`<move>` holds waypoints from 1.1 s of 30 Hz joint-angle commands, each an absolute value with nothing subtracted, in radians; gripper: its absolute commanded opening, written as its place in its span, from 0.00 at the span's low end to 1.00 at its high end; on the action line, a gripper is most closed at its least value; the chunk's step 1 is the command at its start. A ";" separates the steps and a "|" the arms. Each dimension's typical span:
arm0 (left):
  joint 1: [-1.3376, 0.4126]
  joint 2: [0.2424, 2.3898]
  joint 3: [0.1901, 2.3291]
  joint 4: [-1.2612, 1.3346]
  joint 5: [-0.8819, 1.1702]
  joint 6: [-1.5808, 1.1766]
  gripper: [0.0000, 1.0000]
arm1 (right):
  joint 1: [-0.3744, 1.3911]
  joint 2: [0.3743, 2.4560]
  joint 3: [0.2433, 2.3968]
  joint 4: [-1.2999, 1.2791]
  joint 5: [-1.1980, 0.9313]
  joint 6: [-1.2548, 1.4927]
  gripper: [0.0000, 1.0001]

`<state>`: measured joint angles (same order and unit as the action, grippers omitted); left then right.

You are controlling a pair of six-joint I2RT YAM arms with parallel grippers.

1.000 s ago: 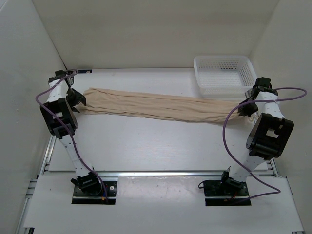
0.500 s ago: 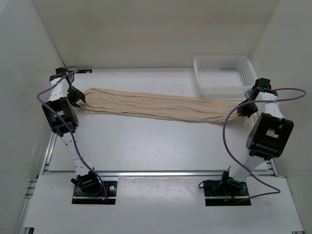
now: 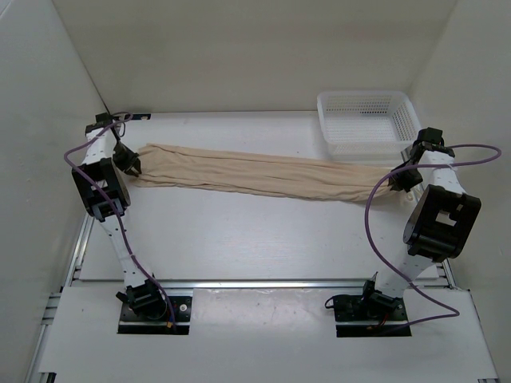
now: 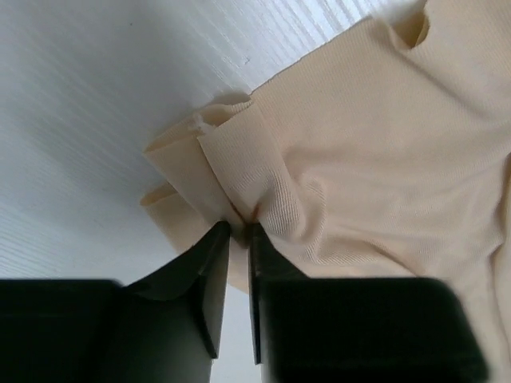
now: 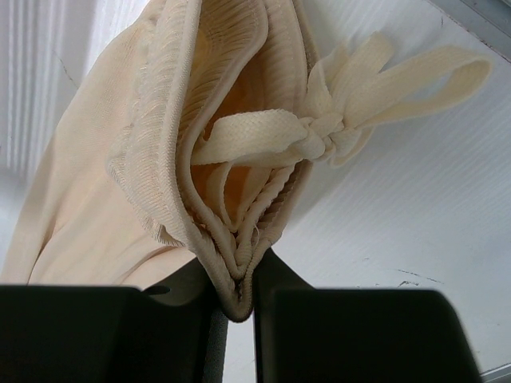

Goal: Fold and stack the trousers
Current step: Fold the trousers

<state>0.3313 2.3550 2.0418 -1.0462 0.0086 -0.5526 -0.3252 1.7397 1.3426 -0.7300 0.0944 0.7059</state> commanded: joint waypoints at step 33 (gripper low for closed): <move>0.359 2.181 1.793 -1.014 -0.032 -0.554 0.86 | -0.331 1.677 1.324 -0.715 0.080 0.696 0.00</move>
<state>0.3676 2.2036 1.8030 -1.0386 -0.0536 -0.5549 -0.3252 1.7168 1.3258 -0.7292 0.0921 0.7055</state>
